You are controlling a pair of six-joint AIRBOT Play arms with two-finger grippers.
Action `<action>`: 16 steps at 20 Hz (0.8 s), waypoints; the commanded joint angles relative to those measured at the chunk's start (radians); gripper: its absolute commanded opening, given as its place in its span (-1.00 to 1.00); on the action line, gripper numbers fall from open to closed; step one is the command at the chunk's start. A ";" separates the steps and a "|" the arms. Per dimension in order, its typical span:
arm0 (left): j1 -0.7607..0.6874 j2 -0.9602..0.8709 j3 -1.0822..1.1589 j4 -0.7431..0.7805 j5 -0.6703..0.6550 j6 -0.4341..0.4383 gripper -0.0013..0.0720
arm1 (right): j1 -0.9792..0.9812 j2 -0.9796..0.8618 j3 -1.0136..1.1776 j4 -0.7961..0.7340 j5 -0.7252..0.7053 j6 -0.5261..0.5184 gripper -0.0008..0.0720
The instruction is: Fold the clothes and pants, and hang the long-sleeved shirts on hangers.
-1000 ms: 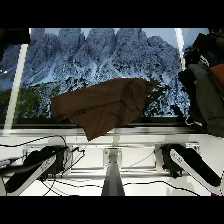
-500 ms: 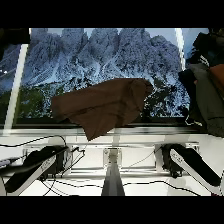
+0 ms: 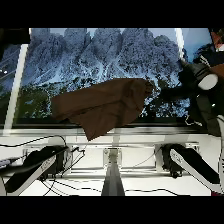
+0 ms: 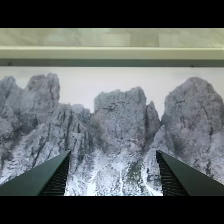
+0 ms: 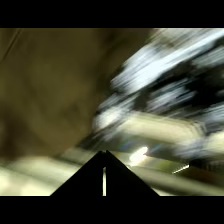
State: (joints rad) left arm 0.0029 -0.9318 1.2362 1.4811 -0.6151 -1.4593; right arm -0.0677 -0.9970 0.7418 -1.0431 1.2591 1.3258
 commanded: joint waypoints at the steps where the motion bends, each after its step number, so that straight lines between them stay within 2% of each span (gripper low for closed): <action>1: -0.002 0.000 0.000 -0.001 0.000 0.000 0.70 | 0.000 -0.002 -0.215 0.288 0.007 -0.092 -0.83; 3: -0.002 0.000 0.000 -0.001 0.000 0.000 0.70 | 0.000 -0.002 -0.282 0.295 -0.008 -0.092 -0.11; 4: -0.001 0.000 0.000 -0.001 0.000 0.000 0.70 | 0.004 -0.002 -0.310 0.296 -0.003 -0.092 0.00; 5: -0.001 -0.001 0.000 -0.001 0.000 0.000 0.71 | 0.020 -0.002 -0.332 0.297 -0.003 -0.091 0.00; 8: -0.001 -0.001 0.000 -0.001 0.000 0.000 0.70 | 0.147 -0.002 -0.373 0.321 -0.084 -0.083 0.25; 12: -0.002 0.000 0.000 -0.001 -0.001 0.000 0.70 | 0.368 -0.004 -0.373 0.331 -0.255 0.071 0.24; 16: -0.002 0.000 0.000 -0.001 -0.001 0.000 0.71 | 0.482 -0.063 -0.373 0.335 -0.401 0.204 0.24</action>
State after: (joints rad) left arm 0.0017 -0.9318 1.2362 1.4799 -0.6159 -1.4597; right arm 0.3267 -1.0260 0.3733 -0.7166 0.9928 1.4158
